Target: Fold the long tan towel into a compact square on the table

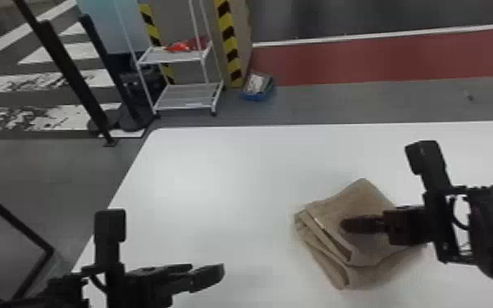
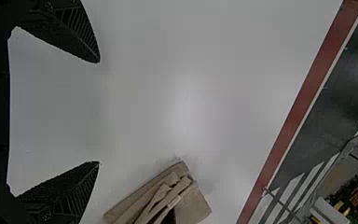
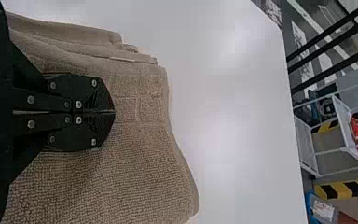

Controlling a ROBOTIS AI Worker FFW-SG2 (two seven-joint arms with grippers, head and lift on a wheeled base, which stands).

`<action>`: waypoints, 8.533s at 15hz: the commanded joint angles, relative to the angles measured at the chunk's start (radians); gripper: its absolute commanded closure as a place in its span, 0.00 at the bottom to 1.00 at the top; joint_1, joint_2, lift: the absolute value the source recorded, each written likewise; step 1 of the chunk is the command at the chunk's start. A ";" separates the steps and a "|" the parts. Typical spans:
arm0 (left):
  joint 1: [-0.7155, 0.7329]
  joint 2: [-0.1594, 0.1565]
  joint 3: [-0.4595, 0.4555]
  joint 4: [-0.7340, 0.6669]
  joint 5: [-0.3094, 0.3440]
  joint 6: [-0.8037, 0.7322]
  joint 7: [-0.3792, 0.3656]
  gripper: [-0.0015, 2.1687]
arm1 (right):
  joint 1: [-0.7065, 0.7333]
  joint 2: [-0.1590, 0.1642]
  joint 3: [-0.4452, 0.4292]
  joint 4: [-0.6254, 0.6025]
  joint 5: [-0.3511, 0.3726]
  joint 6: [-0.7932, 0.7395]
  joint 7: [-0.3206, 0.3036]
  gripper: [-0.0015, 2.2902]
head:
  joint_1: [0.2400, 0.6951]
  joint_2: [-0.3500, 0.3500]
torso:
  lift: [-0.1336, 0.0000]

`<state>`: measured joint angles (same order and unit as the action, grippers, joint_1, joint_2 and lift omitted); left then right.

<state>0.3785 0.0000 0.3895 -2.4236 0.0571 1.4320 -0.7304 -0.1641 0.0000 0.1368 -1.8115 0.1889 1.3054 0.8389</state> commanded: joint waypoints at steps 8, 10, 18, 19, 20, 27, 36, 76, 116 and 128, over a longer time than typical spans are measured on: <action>-0.161 -0.003 -0.158 0.150 -0.057 -0.175 0.042 0.21 | 0.172 0.001 -0.164 -0.348 0.067 0.157 0.212 0.83 | 1.00 0.79 | 0.07; -0.228 -0.003 -0.241 0.265 -0.149 -0.304 0.048 0.60 | 0.201 -0.011 -0.195 -0.385 0.130 0.154 0.264 0.83 | 1.00 0.73 | 0.07; -0.382 -0.003 -0.360 0.615 -0.306 -0.586 0.106 0.97 | 0.241 -0.087 -0.276 -0.393 0.291 0.136 0.376 0.83 | 1.00 0.46 | 0.07; -0.382 -0.003 -0.359 0.627 -0.312 -0.586 0.100 0.97 | 0.235 -0.089 -0.258 -0.381 0.316 0.142 0.377 0.83 | 1.00 0.44 | 0.07; -0.382 -0.003 -0.359 0.640 -0.312 -0.586 0.094 0.97 | 0.221 -0.089 -0.237 -0.359 0.334 0.142 0.376 0.83 | 1.00 0.43 | 0.07; -0.319 -0.003 -0.360 0.612 -0.327 -0.583 -0.003 0.97 | 0.110 -0.064 -0.071 -0.203 0.457 0.194 0.344 0.83 | 1.00 0.46 | 0.07; -0.211 -0.003 -0.394 0.428 -0.267 -0.580 -0.035 0.97 | 0.071 -0.014 -0.052 -0.141 0.449 0.163 0.212 0.83 | 1.00 0.45 | 0.07; -0.041 -0.003 -0.586 0.279 -0.256 -0.561 -0.057 0.97 | -0.057 0.001 -0.054 0.017 0.099 -0.211 -0.149 0.82 | 1.00 0.31 | 0.07; 0.336 -0.003 -0.181 0.222 0.017 -1.488 0.444 0.01 | 0.859 0.001 -0.238 -0.479 -0.200 -1.208 -0.452 0.04 | 1.00 0.63 | 0.07; 0.338 -0.003 -0.161 0.192 0.012 -1.399 0.554 0.01 | 0.862 0.001 -0.217 -0.477 -0.183 -1.202 -0.471 0.04 | 1.00 0.74 | 0.07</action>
<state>0.7177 0.0000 0.2287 -2.2303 0.0691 0.0311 -0.1755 0.6978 0.0000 -0.0813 -2.2900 0.0062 0.1031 0.3681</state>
